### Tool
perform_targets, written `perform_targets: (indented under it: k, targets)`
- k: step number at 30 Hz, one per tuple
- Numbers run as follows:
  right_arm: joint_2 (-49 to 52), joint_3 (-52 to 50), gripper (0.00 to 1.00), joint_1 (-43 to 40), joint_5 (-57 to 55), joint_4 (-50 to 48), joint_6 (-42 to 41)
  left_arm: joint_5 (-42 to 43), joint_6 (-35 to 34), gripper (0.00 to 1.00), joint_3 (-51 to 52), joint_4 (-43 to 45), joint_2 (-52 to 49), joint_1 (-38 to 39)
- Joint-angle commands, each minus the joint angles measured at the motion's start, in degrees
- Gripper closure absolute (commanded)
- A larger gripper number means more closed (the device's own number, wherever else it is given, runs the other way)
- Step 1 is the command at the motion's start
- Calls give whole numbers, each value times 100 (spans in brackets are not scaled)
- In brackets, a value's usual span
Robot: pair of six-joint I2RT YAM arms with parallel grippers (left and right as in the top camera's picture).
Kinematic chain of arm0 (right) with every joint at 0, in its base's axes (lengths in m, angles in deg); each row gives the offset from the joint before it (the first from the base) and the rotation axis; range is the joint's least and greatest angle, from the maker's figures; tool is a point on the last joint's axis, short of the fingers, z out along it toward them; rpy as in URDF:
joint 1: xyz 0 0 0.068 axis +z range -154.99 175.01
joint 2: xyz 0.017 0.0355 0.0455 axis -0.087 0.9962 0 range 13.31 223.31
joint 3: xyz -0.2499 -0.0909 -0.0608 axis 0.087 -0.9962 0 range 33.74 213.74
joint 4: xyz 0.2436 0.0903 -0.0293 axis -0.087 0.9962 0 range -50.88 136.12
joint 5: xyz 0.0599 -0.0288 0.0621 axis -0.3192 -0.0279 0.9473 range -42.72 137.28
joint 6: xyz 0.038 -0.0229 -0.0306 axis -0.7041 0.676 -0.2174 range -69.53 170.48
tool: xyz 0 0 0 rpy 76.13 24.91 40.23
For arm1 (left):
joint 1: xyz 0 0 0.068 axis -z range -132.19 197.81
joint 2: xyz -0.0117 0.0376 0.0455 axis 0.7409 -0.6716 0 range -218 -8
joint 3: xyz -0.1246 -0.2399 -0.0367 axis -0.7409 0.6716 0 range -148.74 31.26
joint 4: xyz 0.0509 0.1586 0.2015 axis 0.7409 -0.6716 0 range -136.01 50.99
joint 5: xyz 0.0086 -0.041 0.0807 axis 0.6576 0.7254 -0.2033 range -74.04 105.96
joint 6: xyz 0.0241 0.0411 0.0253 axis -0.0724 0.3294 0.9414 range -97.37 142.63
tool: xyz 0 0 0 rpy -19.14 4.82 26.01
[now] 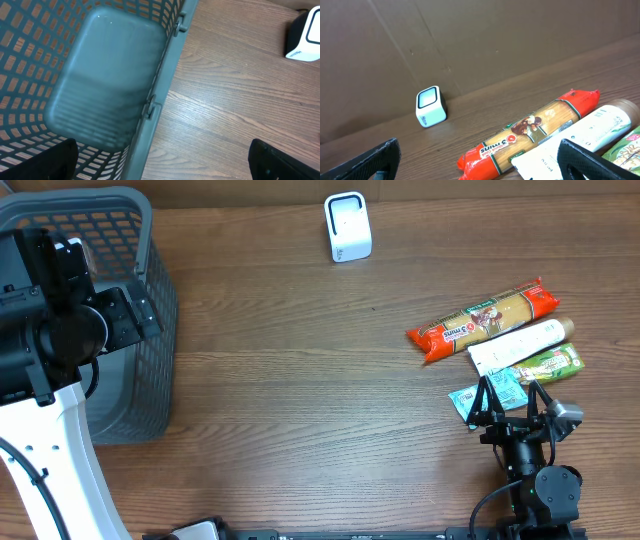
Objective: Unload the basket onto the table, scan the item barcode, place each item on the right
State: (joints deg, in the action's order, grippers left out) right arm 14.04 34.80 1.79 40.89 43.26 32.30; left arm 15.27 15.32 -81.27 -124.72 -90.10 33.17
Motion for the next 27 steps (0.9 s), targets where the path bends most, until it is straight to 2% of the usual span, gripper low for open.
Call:
perform_targets:
  k: [1,9,19,27]
  targets:
    - [-57,-59,0,-11,2,-13,63,26,-42,0,-7,24,-20,2]
    - [-57,-59,0,-11,2,-13,66,26,-42,0,-7,24,267,127]
    - [-57,-59,0,-11,2,-13,63,26,-42,0,-4,24,1202,1025]
    - [-57,-59,0,-11,2,-13,63,26,-42,1,-4,22,1856,1392]
